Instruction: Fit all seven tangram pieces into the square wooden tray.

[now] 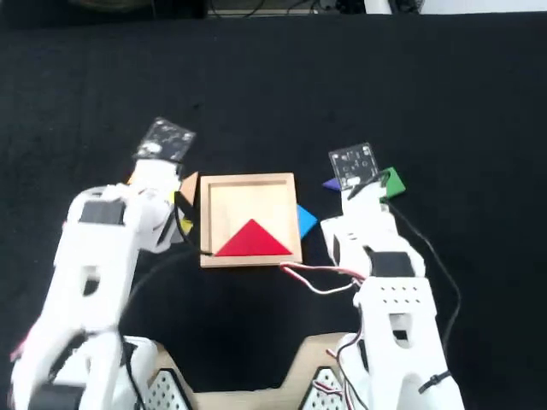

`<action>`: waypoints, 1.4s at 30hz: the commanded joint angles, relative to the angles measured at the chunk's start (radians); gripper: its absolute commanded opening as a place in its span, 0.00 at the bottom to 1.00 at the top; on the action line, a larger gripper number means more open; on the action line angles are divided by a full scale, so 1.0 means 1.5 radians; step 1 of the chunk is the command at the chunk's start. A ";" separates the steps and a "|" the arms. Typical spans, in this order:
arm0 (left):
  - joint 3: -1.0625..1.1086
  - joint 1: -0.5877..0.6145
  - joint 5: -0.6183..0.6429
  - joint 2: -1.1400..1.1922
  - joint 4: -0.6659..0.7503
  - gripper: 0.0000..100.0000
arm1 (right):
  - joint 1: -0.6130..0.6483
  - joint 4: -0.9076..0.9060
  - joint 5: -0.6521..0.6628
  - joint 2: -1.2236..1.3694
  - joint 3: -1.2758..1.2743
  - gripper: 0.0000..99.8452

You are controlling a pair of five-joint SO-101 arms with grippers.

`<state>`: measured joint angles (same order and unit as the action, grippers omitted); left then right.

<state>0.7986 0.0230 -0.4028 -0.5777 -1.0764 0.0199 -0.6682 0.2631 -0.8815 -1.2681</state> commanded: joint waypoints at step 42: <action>-0.386 0.084 -0.315 0.608 0.056 0.29 | -0.008 0.134 0.002 -0.020 -0.065 0.16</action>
<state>0.2585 0.1335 -0.8477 0.3168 -0.9352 0.0199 -0.4887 0.2631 -0.8815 -1.3694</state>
